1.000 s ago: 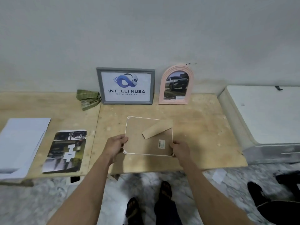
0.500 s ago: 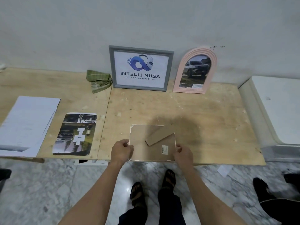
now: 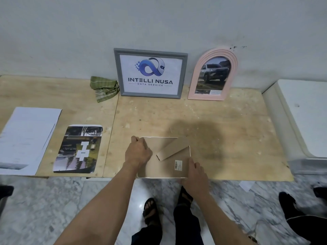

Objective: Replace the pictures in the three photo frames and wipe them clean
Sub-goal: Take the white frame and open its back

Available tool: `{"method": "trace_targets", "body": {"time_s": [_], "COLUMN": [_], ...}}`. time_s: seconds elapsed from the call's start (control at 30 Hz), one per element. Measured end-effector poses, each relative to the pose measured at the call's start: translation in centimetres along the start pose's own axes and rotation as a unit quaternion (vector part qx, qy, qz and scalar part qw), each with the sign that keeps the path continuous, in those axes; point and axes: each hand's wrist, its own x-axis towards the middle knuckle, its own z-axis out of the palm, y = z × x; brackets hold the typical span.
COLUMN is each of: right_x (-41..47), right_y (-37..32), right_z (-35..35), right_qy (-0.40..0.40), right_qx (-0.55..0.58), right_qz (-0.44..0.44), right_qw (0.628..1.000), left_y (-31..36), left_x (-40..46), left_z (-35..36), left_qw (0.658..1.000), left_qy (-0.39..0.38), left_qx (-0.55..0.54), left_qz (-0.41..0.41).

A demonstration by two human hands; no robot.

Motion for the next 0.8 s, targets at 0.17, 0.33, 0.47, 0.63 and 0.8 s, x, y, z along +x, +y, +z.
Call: {"method": "trace_targets", "body": {"time_s": [0.17,0.33,0.47,0.63,0.8], "right_x": [0.5,0.8,1.0,1.2,1.3], "right_y": [-0.2,-0.4,-0.4,-0.5,-0.5], "right_z": [-0.5,-1.1,-1.6,-1.9,-1.8], "right_qy": [-0.008,0.001,0.002,0.0,-0.005], "right_qx": [-0.035,-0.059,-0.078,-0.084,-0.069], "right_qz": [0.002,-0.003,-0.014,-0.022,-0.019], "right_qw": [0.999,0.998,0.997,0.996,0.997], "left_y": [1.2,2.4,1.9,2.1,2.2], "left_x": [0.6,0.8,0.7,0.0,-0.5], "left_z": [-0.5,-1.4,-1.8,-2.7,-3.1], "left_qw": [0.996,0.993,0.99,0.984,0.971], "left_qy": [0.005,0.003,-0.012,-0.019,-0.016], "left_qx": [-0.07,-0.08,-0.093,-0.113,-0.182], "left_qz": [-0.059,-0.092,-0.11,-0.133,-0.151]}}
